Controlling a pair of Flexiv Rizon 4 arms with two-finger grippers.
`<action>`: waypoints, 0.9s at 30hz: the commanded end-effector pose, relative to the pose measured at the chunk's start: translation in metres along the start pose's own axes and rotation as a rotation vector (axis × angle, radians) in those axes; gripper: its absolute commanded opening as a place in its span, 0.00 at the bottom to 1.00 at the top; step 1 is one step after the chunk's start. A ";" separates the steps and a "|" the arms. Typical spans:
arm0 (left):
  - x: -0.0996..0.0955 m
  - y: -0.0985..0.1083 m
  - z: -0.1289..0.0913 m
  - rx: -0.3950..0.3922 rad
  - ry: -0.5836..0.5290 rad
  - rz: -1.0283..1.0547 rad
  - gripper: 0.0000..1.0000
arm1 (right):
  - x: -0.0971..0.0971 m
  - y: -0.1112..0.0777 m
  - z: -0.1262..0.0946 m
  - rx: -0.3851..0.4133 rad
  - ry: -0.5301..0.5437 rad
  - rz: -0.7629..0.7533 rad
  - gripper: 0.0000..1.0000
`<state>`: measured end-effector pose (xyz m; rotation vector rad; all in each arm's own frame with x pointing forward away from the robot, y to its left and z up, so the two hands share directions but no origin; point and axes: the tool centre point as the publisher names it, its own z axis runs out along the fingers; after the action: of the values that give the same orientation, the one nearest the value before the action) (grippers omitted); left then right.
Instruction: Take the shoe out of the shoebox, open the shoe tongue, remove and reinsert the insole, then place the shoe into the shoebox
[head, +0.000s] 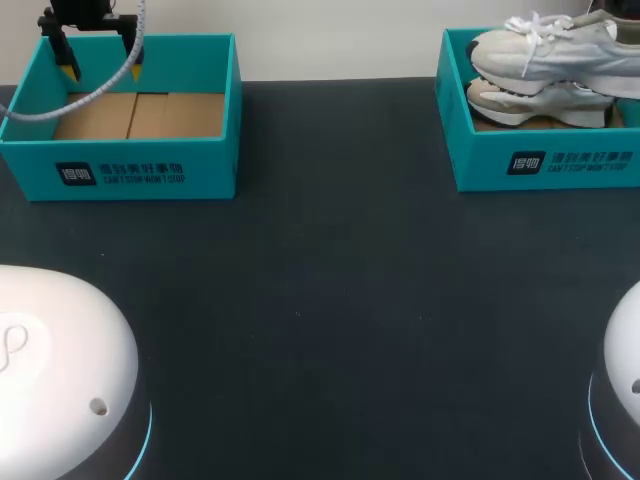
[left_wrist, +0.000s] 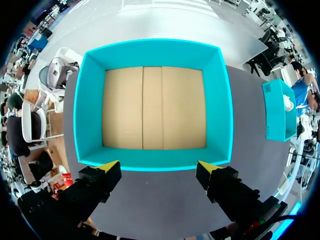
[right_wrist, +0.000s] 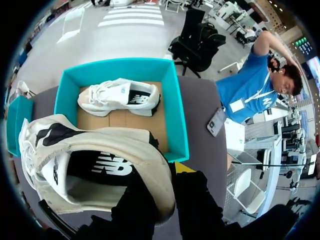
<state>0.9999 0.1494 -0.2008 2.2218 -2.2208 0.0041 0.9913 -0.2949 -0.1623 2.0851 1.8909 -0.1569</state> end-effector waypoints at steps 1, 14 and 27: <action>0.000 0.000 0.000 -0.001 -0.001 0.000 1.00 | 0.019 -0.027 -0.027 -0.025 -0.033 -0.002 0.00; 0.000 0.000 0.000 -0.001 -0.001 0.000 1.00 | 0.097 -0.105 -0.074 -0.020 -0.063 -0.025 0.00; 0.000 0.000 0.000 -0.001 -0.001 0.000 1.00 | 0.164 -0.182 -0.107 -0.026 -0.085 -0.045 0.00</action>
<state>0.9998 0.1495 -0.2008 2.2218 -2.2207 0.0042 0.8341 -0.1048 -0.1407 2.0142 1.9022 -0.2566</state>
